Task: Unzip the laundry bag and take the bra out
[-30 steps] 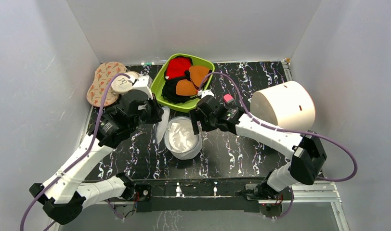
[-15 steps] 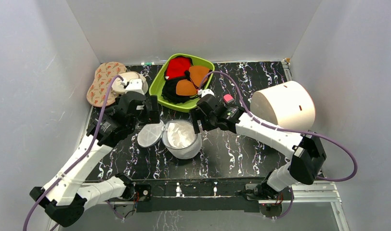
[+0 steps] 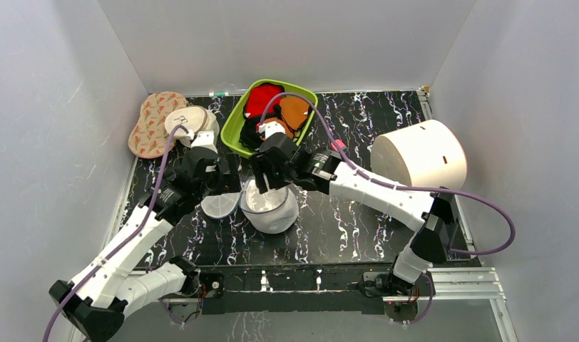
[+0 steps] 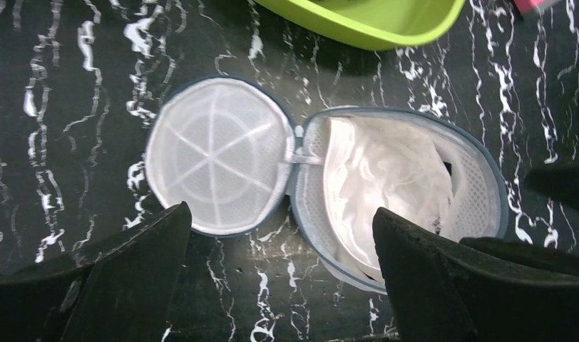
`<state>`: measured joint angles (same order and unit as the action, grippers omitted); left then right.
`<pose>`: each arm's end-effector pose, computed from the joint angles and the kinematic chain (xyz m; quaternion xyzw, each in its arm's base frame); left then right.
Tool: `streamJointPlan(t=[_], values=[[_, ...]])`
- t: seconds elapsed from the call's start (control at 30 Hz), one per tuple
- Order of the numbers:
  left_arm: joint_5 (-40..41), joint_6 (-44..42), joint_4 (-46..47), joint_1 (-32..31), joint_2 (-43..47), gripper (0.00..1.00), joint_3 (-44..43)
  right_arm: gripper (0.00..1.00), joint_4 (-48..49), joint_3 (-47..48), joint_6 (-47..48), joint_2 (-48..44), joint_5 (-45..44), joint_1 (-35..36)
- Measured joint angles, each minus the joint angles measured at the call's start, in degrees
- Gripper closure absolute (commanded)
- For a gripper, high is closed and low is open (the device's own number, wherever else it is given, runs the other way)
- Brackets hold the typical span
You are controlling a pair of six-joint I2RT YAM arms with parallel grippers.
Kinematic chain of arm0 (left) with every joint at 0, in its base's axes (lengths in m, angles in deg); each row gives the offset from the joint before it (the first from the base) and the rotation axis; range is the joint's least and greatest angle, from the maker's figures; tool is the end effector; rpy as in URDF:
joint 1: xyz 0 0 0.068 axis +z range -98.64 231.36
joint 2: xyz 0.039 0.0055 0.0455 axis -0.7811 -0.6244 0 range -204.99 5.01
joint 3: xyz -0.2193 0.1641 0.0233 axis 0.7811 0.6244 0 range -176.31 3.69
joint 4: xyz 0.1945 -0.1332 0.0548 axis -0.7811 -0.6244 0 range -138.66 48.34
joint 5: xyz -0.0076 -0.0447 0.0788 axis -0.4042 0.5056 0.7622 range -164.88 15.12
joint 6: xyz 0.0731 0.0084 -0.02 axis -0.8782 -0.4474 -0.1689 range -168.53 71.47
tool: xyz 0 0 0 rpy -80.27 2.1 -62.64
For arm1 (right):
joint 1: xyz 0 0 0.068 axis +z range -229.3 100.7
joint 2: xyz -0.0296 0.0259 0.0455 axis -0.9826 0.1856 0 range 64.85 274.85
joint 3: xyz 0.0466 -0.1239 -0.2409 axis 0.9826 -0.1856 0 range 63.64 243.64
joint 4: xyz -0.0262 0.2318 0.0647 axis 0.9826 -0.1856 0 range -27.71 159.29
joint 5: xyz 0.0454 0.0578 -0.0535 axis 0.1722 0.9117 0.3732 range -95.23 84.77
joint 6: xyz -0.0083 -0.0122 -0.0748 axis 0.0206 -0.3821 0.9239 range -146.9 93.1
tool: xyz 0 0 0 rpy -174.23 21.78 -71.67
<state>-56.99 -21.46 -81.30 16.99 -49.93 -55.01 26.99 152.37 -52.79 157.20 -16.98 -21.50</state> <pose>0.1736 -0.0947 0.3265 -0.0145 0.8824 -0.1105 0.4571 0.1997 0.2925 0.3266 -0.2166 0.8971 0.1783 0.3413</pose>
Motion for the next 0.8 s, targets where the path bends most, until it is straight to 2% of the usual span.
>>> streamJointPlan(t=[0.2,0.3,0.37,0.57,0.67,0.8], values=[[5.57,0.04,0.7,0.74,10.36,0.02,2.47,0.39,0.57,1.27,-5.07,2.99,-0.9,1.81],[5.22,0.48,1.36,0.87,16.44,0.02,2.97,0.39,0.63,1.18,-8.13,3.82,-3.13,1.68],[3.1,1.6,2.12,0.9,17.07,0.05,2.93,0.39,1.05,0.79,-9.35,3.54,-4.72,1.44],[-9.44,6.58,7.19,0.9,6.05,0.14,5.38,0.39,1.7,-3.19,-10.95,0.37,-7.15,-0.96],[-12.96,7.89,8.44,0.9,0.9,0.23,6.62,0.39,1.97,-8.07,-11.74,-2.82,-7.61,-2.67],[-15.69,8.59,10.88,0.92,-4.09,0.21,6.64,0.37,3.26,-15.96,-11.93,-7.02,-5.75,-3.78]])
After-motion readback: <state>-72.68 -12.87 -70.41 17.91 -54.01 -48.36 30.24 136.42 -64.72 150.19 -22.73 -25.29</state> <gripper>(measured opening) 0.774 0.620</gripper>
